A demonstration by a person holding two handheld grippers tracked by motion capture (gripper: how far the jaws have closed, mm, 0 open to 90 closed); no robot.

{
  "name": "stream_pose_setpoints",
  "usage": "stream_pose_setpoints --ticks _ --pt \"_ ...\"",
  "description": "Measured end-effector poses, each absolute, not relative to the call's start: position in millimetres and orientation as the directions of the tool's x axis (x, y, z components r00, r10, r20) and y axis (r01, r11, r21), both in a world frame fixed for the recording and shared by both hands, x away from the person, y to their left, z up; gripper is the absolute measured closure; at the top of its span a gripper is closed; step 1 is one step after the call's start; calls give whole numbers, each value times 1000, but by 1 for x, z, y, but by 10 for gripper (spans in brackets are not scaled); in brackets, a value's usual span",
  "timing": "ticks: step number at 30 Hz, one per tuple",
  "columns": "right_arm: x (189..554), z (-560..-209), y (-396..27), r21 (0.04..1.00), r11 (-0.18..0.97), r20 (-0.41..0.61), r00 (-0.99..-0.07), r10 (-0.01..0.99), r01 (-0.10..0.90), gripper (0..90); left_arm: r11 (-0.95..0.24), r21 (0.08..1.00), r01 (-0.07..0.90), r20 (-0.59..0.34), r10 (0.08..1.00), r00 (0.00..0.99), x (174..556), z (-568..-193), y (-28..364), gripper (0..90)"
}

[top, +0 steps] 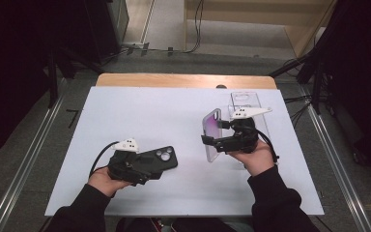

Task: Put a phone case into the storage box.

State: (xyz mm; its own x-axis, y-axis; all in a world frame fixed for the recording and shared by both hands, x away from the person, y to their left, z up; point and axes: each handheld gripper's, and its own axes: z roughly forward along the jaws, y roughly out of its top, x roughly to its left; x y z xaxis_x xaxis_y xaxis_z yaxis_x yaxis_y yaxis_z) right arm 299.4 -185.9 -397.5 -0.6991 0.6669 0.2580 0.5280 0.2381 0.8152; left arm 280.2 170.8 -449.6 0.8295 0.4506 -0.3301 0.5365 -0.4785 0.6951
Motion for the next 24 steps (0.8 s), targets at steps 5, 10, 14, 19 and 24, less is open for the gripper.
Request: stream_pose_setpoints --ticks 5,10,14,19,24 --pt "302 -391 -195 822 224 256 -691 676 524 145 -473 693 544 -331 461 823 279 -449 175 295" --pt "305 -387 -204 829 199 257 -673 694 522 145 -469 691 550 -334 467 819 277 -450 176 295" --pt "306 -384 -212 831 179 261 -654 710 526 145 -465 692 553 -340 466 817 277 -450 177 295" --pt "308 -382 -220 839 149 265 -632 729 523 145 -451 684 574 -362 473 803 277 -450 178 295" --pt "311 -382 -228 839 129 259 -597 759 529 145 -450 683 575 -360 478 802 277 -450 179 295"
